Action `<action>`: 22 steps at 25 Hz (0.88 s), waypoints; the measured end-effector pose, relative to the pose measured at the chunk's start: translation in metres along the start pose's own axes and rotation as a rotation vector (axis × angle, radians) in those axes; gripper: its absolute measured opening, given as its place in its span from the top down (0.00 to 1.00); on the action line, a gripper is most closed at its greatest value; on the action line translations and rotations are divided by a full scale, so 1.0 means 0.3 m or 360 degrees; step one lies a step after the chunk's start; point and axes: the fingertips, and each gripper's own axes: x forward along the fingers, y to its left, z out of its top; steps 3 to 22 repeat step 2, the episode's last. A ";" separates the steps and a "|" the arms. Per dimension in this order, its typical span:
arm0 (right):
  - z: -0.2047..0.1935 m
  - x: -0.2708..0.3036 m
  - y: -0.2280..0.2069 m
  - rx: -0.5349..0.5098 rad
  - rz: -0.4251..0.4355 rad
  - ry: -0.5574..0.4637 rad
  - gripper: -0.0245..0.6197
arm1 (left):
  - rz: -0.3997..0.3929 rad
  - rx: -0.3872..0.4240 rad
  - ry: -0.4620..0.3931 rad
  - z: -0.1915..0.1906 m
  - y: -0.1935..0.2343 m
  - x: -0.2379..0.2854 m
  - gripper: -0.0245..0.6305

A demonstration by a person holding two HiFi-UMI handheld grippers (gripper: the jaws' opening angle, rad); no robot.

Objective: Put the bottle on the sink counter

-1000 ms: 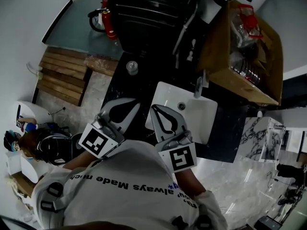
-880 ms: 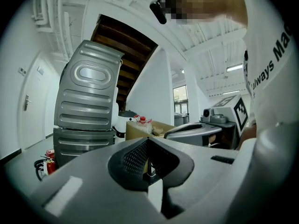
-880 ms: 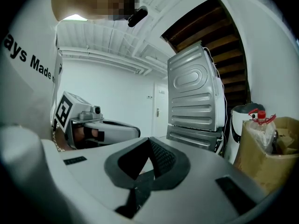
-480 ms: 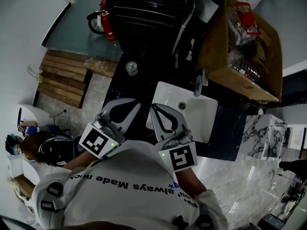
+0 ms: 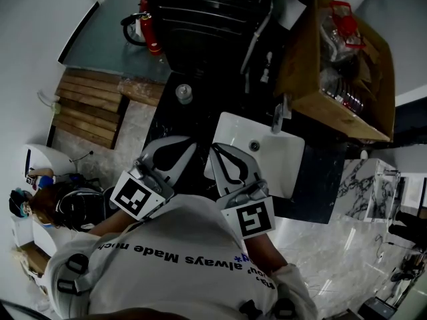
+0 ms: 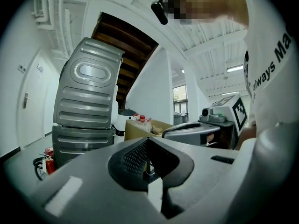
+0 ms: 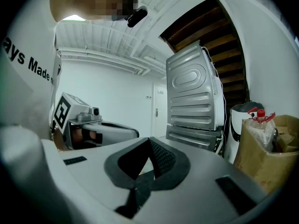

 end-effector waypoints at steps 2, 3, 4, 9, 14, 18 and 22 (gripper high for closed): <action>0.000 0.006 -0.001 0.0004 0.0002 0.0010 0.95 | 0.0001 -0.0001 0.0006 -0.001 0.007 0.000 0.96; 0.000 0.006 -0.001 0.0004 0.0002 0.0010 0.95 | 0.0001 -0.0001 0.0006 -0.001 0.007 0.000 0.96; 0.000 0.006 -0.001 0.0004 0.0002 0.0010 0.95 | 0.0001 -0.0001 0.0006 -0.001 0.007 0.000 0.96; 0.000 0.006 -0.001 0.0004 0.0002 0.0010 0.95 | 0.0001 -0.0001 0.0006 -0.001 0.007 0.000 0.96; 0.000 0.006 -0.001 0.0004 0.0002 0.0010 0.95 | 0.0001 -0.0001 0.0006 -0.001 0.007 0.000 0.96; 0.000 0.006 -0.001 0.0004 0.0002 0.0010 0.95 | 0.0001 -0.0001 0.0006 -0.001 0.007 0.000 0.96; 0.000 0.006 -0.001 0.0004 0.0002 0.0010 0.95 | 0.0001 -0.0001 0.0006 -0.001 0.007 0.000 0.96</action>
